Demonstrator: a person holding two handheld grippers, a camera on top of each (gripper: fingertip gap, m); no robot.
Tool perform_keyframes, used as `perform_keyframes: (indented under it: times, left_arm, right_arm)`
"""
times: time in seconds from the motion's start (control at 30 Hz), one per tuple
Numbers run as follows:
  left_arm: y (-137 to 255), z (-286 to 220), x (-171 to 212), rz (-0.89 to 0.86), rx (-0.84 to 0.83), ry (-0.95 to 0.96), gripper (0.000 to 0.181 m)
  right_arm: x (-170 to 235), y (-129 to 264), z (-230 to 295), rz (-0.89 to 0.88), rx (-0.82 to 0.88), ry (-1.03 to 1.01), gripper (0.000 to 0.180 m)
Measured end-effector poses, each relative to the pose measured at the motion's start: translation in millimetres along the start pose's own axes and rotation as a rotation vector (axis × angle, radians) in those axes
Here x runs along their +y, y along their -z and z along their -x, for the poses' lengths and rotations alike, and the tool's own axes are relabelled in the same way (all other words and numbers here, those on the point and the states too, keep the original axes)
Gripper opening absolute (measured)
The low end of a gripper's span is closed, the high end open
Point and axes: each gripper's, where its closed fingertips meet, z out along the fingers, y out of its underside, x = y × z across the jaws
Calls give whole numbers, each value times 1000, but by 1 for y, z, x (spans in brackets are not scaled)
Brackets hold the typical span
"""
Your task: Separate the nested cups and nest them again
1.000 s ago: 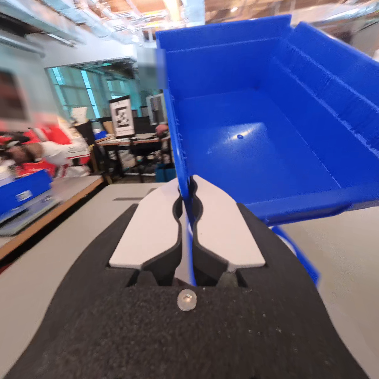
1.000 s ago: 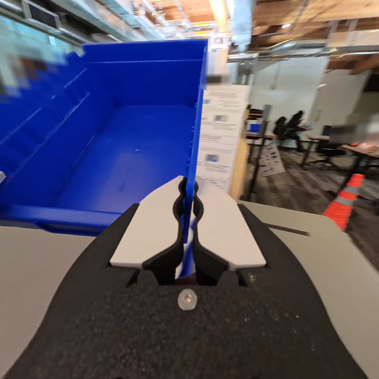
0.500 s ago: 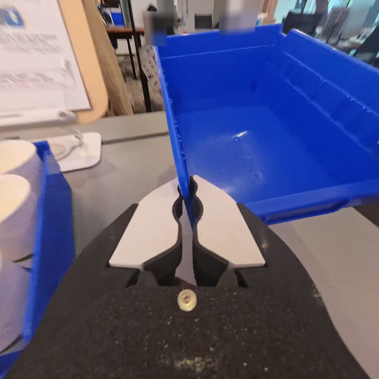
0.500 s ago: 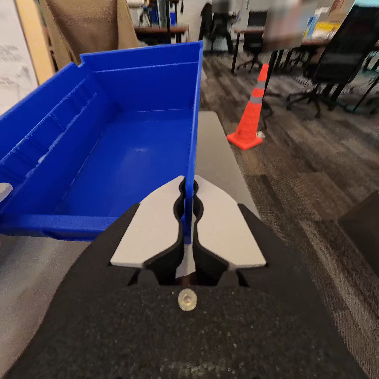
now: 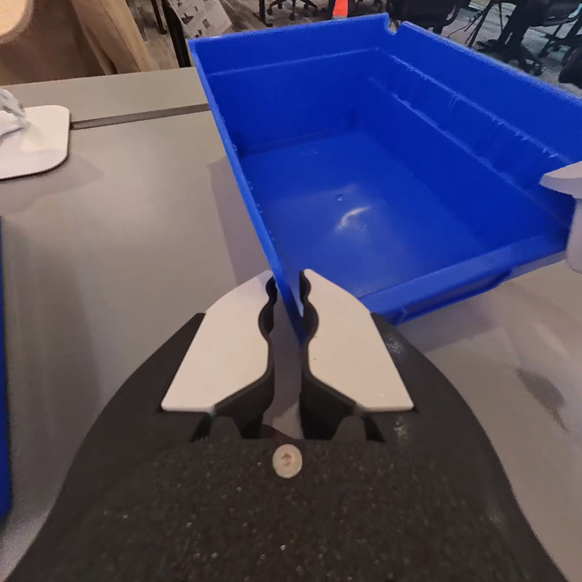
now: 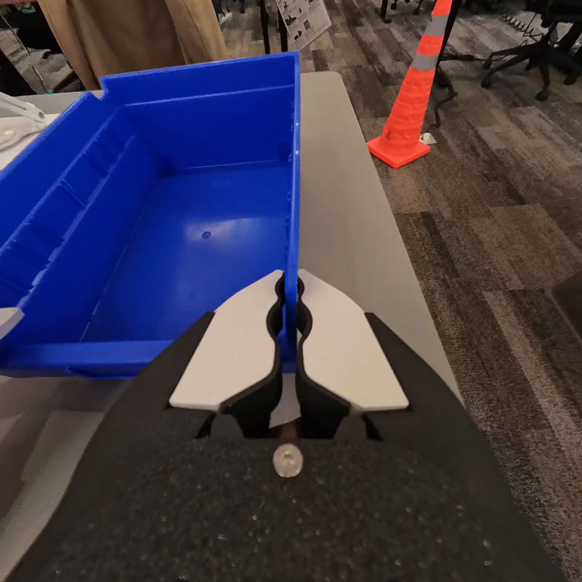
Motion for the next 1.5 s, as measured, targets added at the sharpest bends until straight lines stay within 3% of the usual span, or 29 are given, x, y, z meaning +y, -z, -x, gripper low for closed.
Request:
perform_keyframes:
  times: [0.1,0.13,0.2,0.33,0.4,0.47,0.57,0.7,0.87,0.93,0.97,1.1,1.27,1.5]
  left_arm:
    - [2,-7,6,18,20,7,34]
    - [5,-7,8,25,17,-2,45]
    - [20,-3,8,20,18,-32,50]
    - [95,26,-6,-33,37,-90,52]
    - [146,58,-16,-80,28,-81,51]
    - [192,103,-16,-95,-18,-64,53]
    - [239,202,3,-118,-258,-41,49]
    - [237,295,53,-1,-439,47,54]
    - [199,330,71,25,-404,175,49]
    - [185,329,73,39,-356,198,31]
    - [180,324,73,43,-323,200,11]
    - [177,327,72,65,-374,128,3]
    - [206,357,69,23,-390,125,2]
    - [269,460,67,-18,-434,68,2]
  right_arm:
    - [12,-5,-3,27,-25,-32,4]
    - [13,-4,-6,14,-15,-39,11]
    - [14,4,-13,23,25,-23,26]
    - [-9,57,-2,-78,182,55,33]
    - [-22,81,60,-175,86,81,32]
    - [-17,93,154,-206,-147,72,32]
    - [23,95,293,-112,-472,79,34]
    - [38,67,357,-126,-398,188,31]
    - [49,25,367,-9,-308,153,24]
    - [52,17,367,13,-298,119,6]
    - [52,15,369,7,-304,114,6]
    - [52,17,372,8,-244,106,4]
    - [53,38,413,-26,-268,82,4]
    - [46,54,535,-107,-331,80,5]
